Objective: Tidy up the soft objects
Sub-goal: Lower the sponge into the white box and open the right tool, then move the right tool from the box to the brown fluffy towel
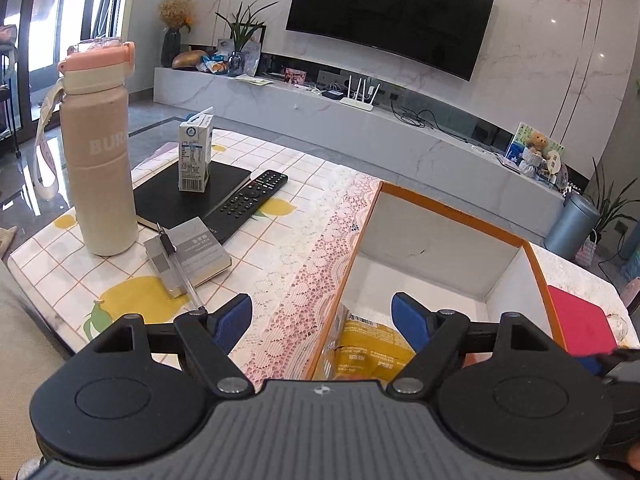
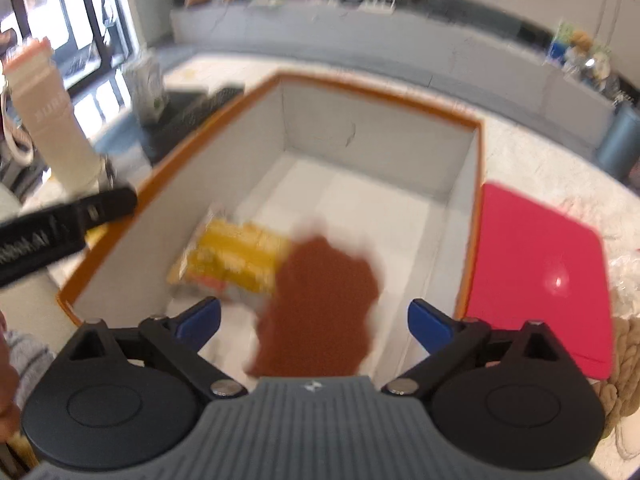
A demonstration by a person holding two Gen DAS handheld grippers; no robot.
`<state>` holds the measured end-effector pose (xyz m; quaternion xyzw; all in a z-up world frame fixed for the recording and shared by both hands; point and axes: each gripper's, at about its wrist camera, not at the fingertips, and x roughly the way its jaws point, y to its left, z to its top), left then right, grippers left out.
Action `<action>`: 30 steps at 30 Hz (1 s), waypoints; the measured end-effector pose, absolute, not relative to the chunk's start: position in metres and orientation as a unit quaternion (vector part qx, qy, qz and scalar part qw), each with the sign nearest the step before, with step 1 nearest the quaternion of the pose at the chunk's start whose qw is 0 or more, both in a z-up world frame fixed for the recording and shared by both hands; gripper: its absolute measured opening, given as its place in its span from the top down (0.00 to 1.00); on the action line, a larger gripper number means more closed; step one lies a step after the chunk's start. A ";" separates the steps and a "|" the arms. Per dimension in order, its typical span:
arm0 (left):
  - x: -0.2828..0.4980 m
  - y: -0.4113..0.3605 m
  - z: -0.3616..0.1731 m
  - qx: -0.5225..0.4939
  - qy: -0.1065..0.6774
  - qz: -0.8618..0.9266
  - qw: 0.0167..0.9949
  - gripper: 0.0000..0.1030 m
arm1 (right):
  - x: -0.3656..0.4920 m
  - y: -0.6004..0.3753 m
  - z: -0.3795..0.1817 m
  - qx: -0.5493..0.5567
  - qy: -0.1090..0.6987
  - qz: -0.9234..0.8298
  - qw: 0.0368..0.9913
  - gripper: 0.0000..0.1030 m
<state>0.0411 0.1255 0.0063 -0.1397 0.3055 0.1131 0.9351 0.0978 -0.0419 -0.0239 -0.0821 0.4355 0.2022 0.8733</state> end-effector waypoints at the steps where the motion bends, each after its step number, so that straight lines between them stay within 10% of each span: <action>1: 0.041 0.125 0.006 -0.140 0.306 0.113 0.935 0.10 | 0.094 -0.043 -0.021 -0.088 0.420 0.198 0.881 0.02; 30: 0.035 0.092 0.017 -0.103 0.305 0.079 0.943 0.09 | 0.009 -0.166 0.059 -0.030 0.226 0.237 0.945 0.02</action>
